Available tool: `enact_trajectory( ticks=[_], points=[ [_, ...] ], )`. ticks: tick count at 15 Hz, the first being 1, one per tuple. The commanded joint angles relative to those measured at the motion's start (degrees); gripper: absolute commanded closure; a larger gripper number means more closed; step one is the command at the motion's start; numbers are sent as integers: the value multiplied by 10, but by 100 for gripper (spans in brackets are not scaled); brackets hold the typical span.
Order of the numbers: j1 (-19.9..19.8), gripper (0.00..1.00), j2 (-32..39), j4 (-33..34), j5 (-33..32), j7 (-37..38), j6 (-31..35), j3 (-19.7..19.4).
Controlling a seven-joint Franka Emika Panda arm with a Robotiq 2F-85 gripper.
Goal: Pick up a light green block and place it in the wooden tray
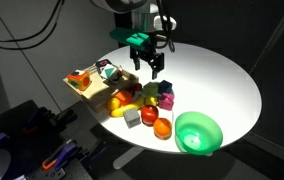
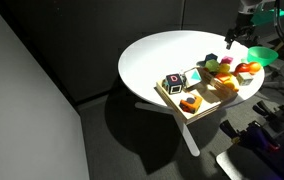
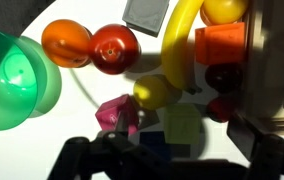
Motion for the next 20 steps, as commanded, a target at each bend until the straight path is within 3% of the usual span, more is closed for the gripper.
enact_trajectory(
  ticks=[1, 13, 14, 20],
  points=[
    [0, 0, 44, 42, -17, 16, -1, 17],
    [35, 0, 155, 149, -38, 93, -4, 25],
    [26, 0, 137, 122, -26, 76, 1, 34],
    [26, 0, 144, 126, -27, 77, 0, 35]
  ],
)
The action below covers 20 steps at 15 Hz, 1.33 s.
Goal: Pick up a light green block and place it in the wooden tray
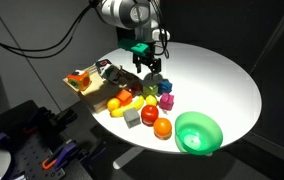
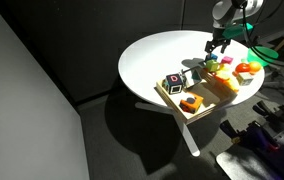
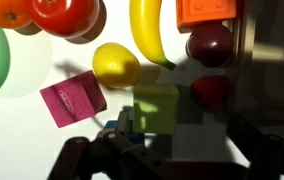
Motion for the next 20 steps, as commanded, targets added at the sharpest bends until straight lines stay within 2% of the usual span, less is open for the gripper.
enact_trajectory(
  ticks=[1, 10, 20],
  points=[
    [-7, 0, 0, 2, -6, 3, -2, 8],
    [-20, 0, 52, 43, 5, 3, 1, 10],
    [-23, 0, 129, 130, 15, 11, -4, 18]
  ],
)
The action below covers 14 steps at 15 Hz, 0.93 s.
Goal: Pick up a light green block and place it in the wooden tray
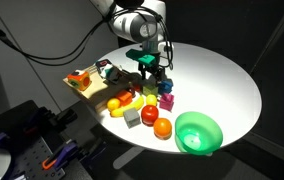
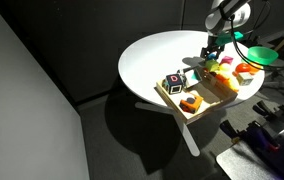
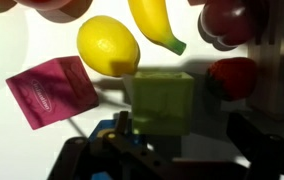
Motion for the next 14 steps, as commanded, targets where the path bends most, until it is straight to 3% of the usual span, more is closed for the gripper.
enact_trajectory(
  ticks=[1, 2, 3, 4, 9, 14],
  points=[
    [-8, 0, 33, 47, 4, 11, -5, 7],
    [-8, 0, 39, 53, 3, 11, -7, 6],
    [-7, 25, 45, 60, 2, 13, -7, 5],
    [-7, 26, 51, 65, 1, 13, -7, 5],
    [-7, 66, 51, 70, -1, 14, -12, 3],
    [-5, 69, 14, 44, -8, 10, -20, -2]
  ],
)
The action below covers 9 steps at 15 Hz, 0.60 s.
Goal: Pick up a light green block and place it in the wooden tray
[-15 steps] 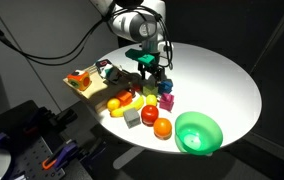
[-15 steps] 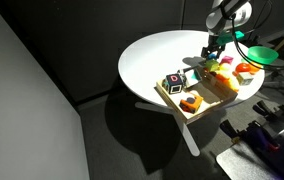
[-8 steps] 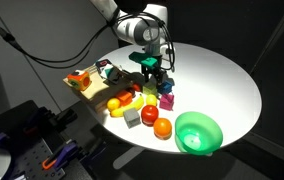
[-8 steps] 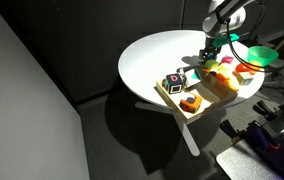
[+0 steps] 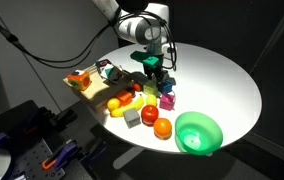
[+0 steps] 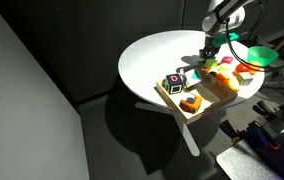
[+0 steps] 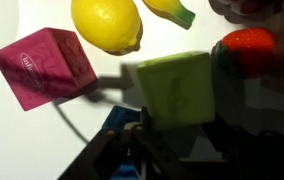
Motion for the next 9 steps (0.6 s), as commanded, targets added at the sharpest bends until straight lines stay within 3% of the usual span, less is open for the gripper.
enact_trajectory(
  ticks=[1, 9],
  points=[
    [-3, 69, -40, -19, -9, 2, -22, -2],
    [-13, 69, -134, -111, -14, -36, -32, 1]
  ],
)
